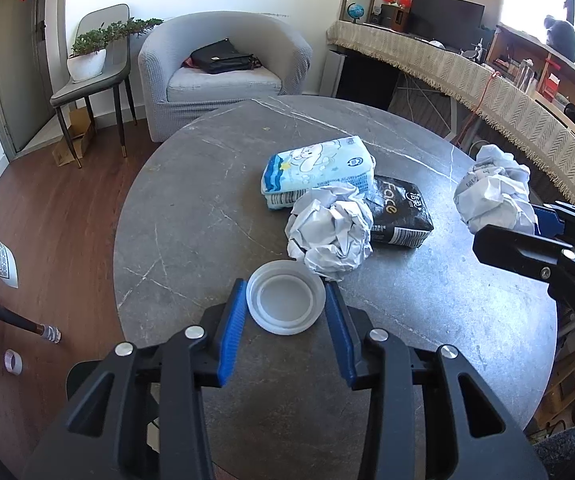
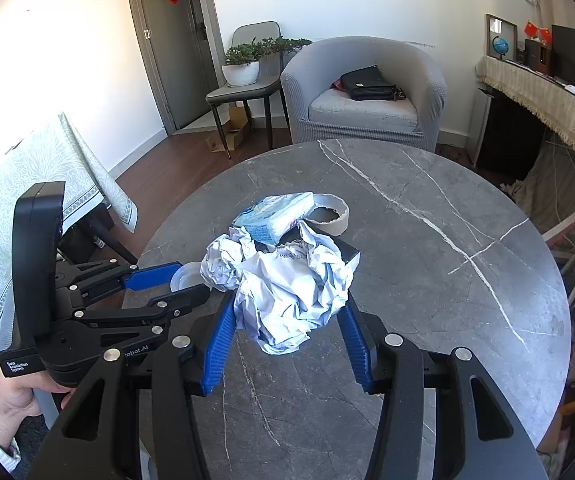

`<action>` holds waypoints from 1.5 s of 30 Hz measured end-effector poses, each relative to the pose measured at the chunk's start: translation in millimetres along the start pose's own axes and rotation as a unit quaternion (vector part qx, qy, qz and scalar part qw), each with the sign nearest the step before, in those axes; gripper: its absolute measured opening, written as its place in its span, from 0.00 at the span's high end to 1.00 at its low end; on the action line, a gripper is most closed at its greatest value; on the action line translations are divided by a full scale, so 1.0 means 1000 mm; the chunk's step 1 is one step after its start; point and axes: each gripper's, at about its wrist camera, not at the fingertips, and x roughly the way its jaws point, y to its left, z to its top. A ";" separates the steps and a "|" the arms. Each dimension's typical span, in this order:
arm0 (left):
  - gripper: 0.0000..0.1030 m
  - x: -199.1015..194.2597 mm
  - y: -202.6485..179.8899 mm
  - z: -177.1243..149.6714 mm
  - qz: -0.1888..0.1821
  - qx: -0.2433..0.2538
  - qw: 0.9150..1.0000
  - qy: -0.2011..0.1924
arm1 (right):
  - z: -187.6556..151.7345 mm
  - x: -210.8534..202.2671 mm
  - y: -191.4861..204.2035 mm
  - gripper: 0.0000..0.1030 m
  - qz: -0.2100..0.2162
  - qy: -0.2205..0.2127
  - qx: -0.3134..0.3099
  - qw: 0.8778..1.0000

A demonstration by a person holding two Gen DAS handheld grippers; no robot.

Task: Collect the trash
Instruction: 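Carry the cap and crumpled paper over the green bin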

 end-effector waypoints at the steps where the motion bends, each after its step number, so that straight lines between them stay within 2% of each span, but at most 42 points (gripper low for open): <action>1: 0.59 -0.001 0.001 0.000 -0.001 -0.001 1.000 0.000 | 0.000 0.001 0.001 0.50 0.000 0.001 0.000 1.000; 11: 0.59 -0.019 0.020 0.004 -0.009 -0.029 0.999 -0.015 | 0.007 0.006 0.017 0.50 -0.002 0.007 -0.009 1.000; 32: 0.59 -0.064 0.094 -0.007 0.030 -0.077 0.996 -0.039 | 0.033 0.033 0.091 0.50 0.035 0.013 -0.050 0.998; 39: 0.59 -0.070 0.122 -0.024 0.053 -0.086 0.995 -0.027 | 0.039 0.044 0.118 0.50 0.055 0.017 -0.064 0.996; 45: 0.59 -0.066 0.148 -0.046 0.076 -0.097 0.992 0.001 | 0.038 0.057 0.136 0.50 0.066 0.027 -0.072 0.995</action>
